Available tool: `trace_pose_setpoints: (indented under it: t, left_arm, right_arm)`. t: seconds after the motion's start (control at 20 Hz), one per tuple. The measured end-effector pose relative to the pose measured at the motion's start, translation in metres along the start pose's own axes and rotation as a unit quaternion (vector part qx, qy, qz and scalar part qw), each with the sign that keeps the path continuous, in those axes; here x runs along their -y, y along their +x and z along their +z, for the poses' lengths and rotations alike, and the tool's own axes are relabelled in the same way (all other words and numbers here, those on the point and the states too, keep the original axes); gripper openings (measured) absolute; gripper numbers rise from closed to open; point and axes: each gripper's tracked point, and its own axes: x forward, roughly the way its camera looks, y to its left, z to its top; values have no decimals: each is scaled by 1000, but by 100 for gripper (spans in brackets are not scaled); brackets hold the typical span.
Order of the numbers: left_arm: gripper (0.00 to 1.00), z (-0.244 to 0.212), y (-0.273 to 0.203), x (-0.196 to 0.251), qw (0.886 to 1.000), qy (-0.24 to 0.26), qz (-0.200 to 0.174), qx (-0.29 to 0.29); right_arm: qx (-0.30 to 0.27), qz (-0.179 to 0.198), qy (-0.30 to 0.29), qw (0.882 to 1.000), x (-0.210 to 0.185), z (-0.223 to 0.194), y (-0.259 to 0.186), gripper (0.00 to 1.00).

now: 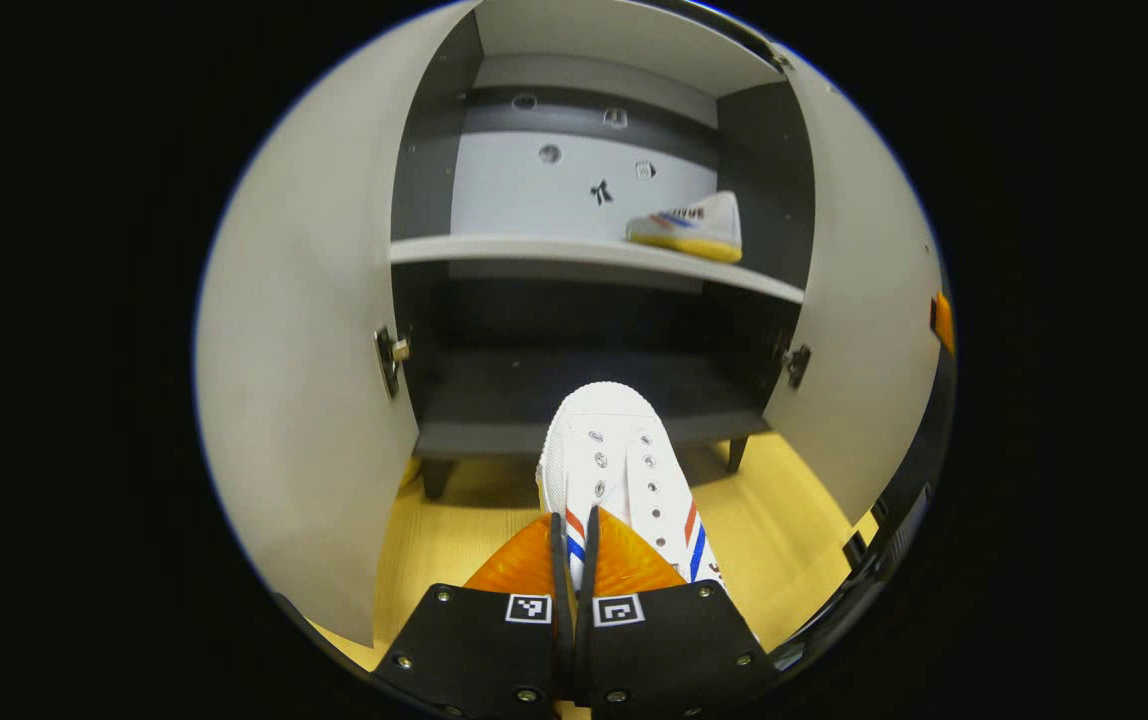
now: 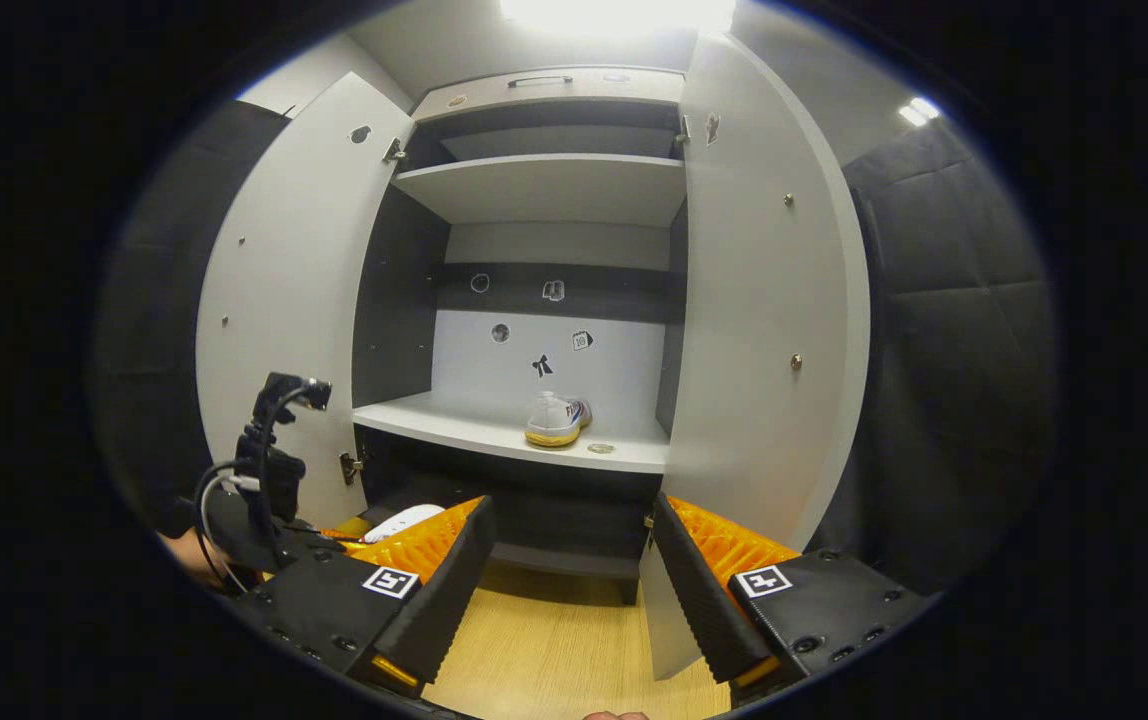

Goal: Grab one shoe with the right hand and put it into the shoe cabinet, grab the other shoe with the left hand and put it into the shoe cabinet; then close the right door with the right hand and the left door with the left hand.

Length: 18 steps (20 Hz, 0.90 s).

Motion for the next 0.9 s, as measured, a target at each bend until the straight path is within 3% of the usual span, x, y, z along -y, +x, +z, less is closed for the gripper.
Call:
trace_pose_setpoints:
  t: [0.35,0.9]
  left_arm:
    - [0,23,-41,0,997,3,-6,82]
    - [0,27,-42,-2,987,14,-7,158]
  right_arm:
    - [10,5,0,1000,3,2,-17,99]
    - [8,-28,11,1000,23,-6,-42,99]
